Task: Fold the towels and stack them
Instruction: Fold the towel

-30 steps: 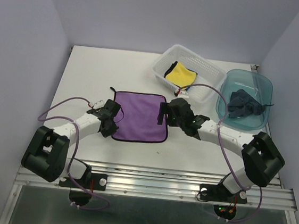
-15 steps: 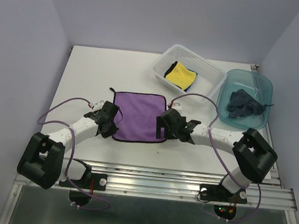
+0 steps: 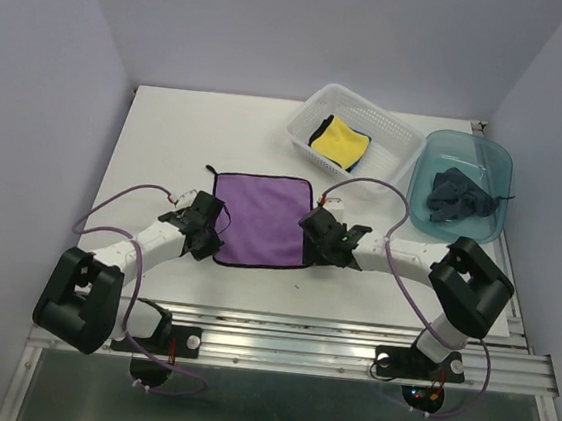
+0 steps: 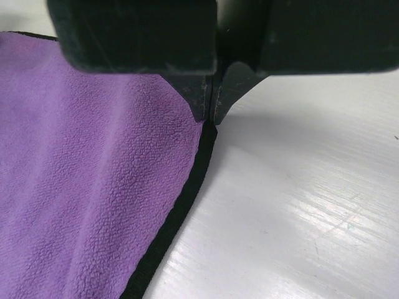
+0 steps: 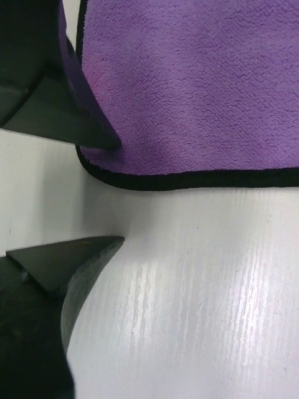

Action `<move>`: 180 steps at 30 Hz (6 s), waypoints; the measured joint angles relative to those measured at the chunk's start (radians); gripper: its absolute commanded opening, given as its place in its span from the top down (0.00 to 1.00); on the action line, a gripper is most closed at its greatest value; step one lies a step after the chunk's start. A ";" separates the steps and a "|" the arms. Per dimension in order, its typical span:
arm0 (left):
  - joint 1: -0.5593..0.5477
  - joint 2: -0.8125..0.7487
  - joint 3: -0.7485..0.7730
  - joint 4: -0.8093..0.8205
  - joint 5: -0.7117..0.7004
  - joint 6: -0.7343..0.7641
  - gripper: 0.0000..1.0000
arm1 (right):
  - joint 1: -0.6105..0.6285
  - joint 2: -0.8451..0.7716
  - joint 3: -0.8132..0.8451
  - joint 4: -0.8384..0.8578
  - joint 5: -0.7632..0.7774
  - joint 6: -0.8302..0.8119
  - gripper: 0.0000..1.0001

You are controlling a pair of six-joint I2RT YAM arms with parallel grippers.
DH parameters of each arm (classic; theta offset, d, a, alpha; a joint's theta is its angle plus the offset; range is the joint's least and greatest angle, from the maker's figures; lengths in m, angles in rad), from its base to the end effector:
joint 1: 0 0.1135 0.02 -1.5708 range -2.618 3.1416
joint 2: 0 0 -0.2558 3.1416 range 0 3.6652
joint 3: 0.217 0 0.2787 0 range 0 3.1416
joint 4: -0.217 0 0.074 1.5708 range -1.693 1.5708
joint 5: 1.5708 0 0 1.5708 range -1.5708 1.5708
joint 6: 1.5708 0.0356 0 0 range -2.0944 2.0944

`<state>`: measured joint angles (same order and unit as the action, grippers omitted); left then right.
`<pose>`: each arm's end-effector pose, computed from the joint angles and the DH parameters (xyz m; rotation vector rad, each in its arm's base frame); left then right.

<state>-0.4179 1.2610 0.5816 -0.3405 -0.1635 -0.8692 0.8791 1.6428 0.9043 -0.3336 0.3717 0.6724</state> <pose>0.2295 -0.0956 0.1398 -0.6386 2.5134 -0.2698 0.2213 0.2469 0.1357 -0.1405 2.5289 0.1115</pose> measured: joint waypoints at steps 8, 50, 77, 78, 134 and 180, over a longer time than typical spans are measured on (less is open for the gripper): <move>0.000 0.000 -0.006 0.007 0.000 0.001 1.00 | 0.000 0.028 0.024 0.004 0.005 -0.002 0.83; -0.013 -0.507 0.211 -0.099 0.039 -0.040 1.00 | -0.049 -0.563 -0.023 0.021 -0.043 -0.012 0.99; 0.184 0.169 0.383 0.241 0.003 0.140 1.00 | -0.257 -0.049 0.204 0.214 -0.084 -0.129 0.99; 0.185 0.178 0.383 0.242 0.010 0.145 1.00 | -0.257 -0.043 0.205 0.214 -0.084 -0.130 0.99; 0.184 0.262 0.199 0.207 0.084 0.159 1.00 | -0.258 0.045 0.048 0.213 -0.317 -0.043 0.99; 0.207 0.228 0.274 0.208 0.103 0.264 0.39 | -0.249 0.001 0.080 0.127 -0.250 -0.067 0.39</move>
<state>-0.2111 1.4891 0.8558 -0.1326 -0.0608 -0.6056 0.6304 1.6440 0.9840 -0.2066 0.1219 0.6052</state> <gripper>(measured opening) 0.678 0.635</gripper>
